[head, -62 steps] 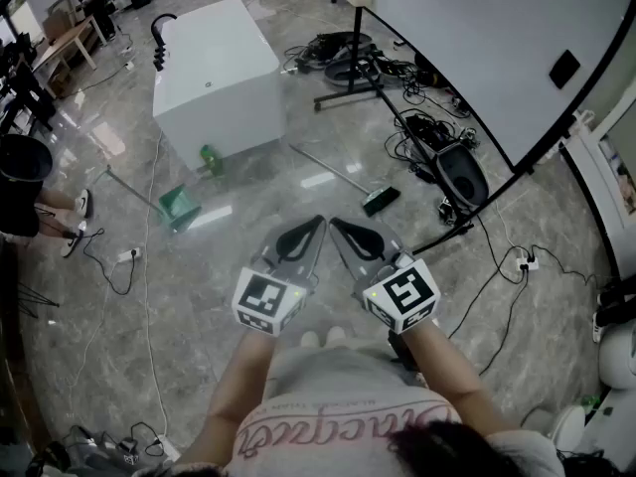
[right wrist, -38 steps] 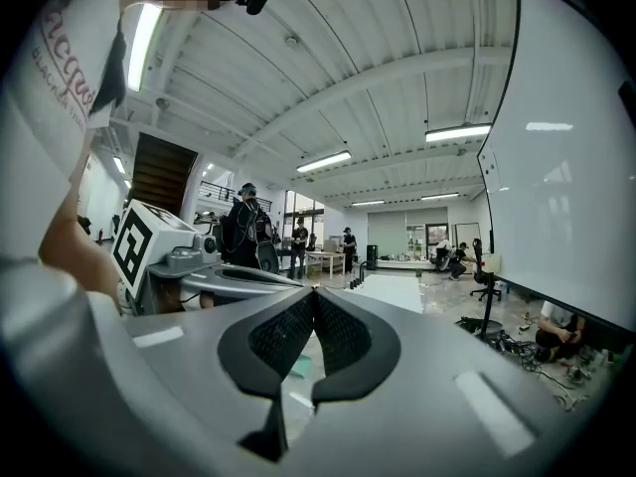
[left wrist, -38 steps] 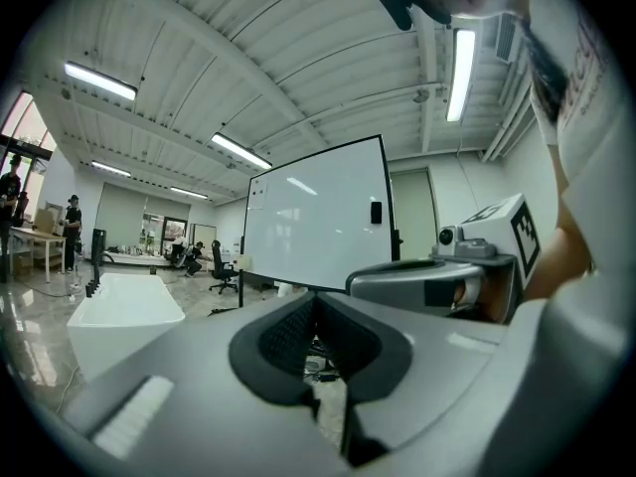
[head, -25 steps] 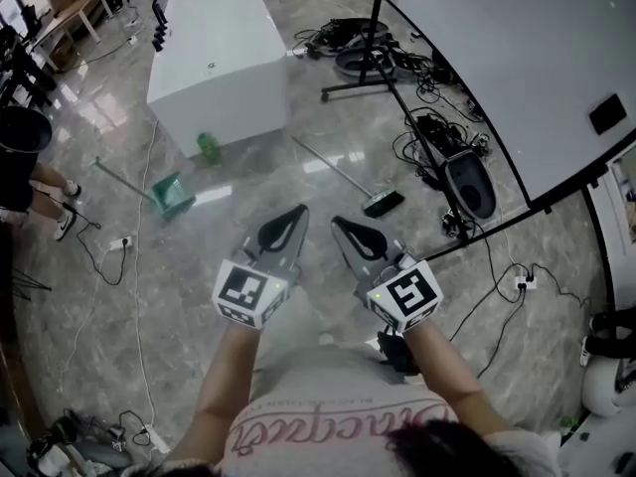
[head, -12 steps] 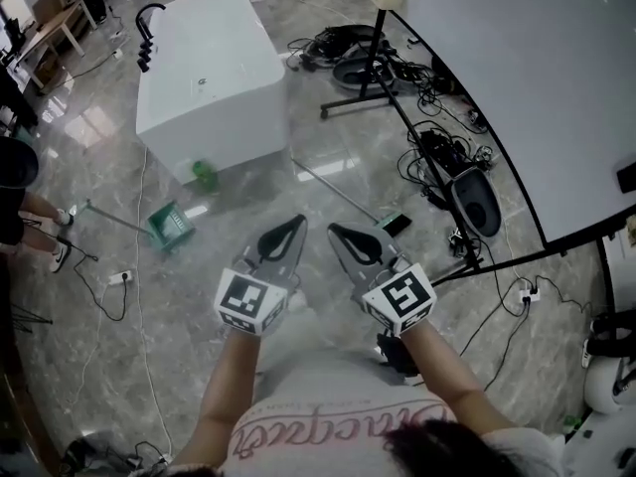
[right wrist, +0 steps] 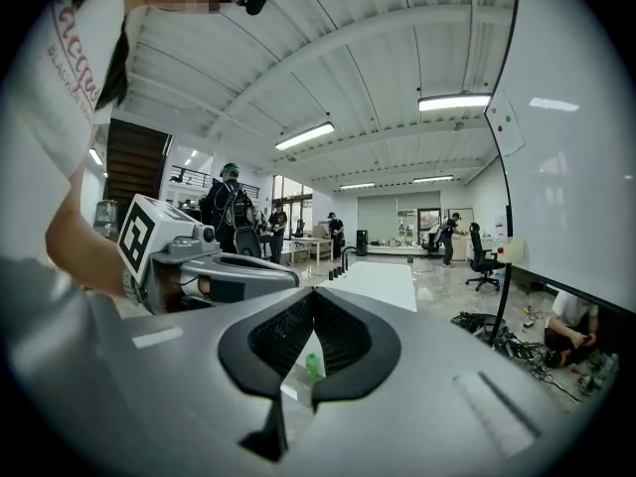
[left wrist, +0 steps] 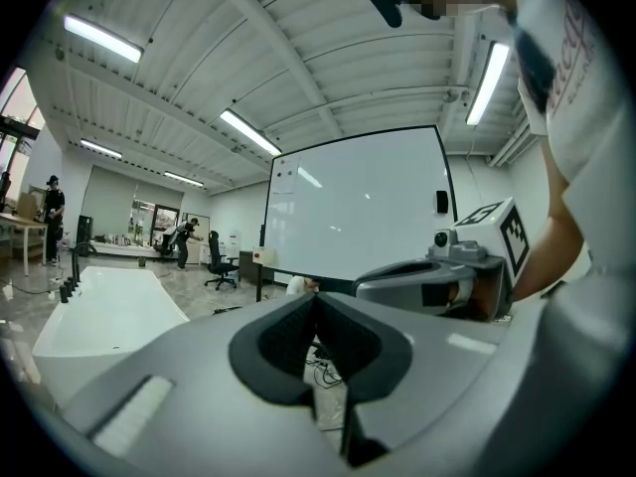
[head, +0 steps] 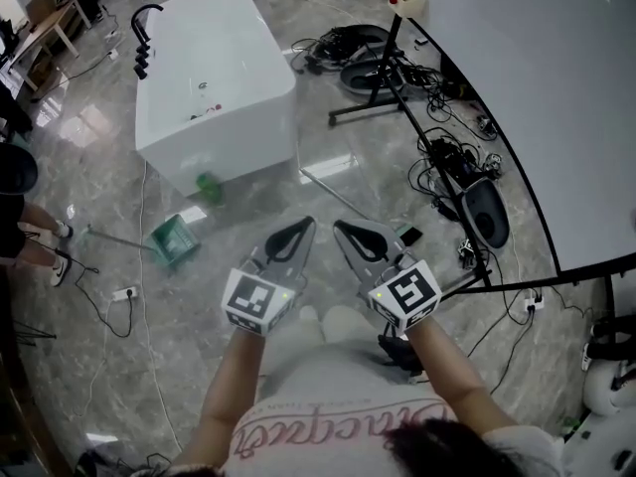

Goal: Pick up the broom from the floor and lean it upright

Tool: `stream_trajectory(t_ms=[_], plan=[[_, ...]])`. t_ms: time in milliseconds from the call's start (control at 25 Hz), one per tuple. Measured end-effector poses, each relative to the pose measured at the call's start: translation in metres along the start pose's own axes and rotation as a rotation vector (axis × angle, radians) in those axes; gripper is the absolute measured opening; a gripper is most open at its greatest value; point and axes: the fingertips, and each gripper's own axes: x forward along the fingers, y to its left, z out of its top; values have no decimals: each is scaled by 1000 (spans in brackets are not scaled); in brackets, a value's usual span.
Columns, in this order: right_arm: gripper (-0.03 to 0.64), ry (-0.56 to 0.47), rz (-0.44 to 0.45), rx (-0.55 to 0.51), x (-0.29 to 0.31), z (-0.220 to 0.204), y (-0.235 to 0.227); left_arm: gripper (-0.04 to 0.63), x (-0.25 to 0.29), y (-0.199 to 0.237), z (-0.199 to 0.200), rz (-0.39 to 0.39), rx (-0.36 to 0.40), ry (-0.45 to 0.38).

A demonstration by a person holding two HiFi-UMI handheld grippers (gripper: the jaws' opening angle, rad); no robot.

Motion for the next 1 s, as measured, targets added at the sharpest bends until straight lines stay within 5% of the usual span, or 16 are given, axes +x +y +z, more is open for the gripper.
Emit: stream_trajectory(t_ms=[440, 1000], plan=[[2, 39, 31, 63, 42, -17, -39, -2, 38, 41, -22, -1, -62, 59], [3, 148, 59, 103, 118, -59, -152, -2, 153, 104, -60, -36, -46, 179]])
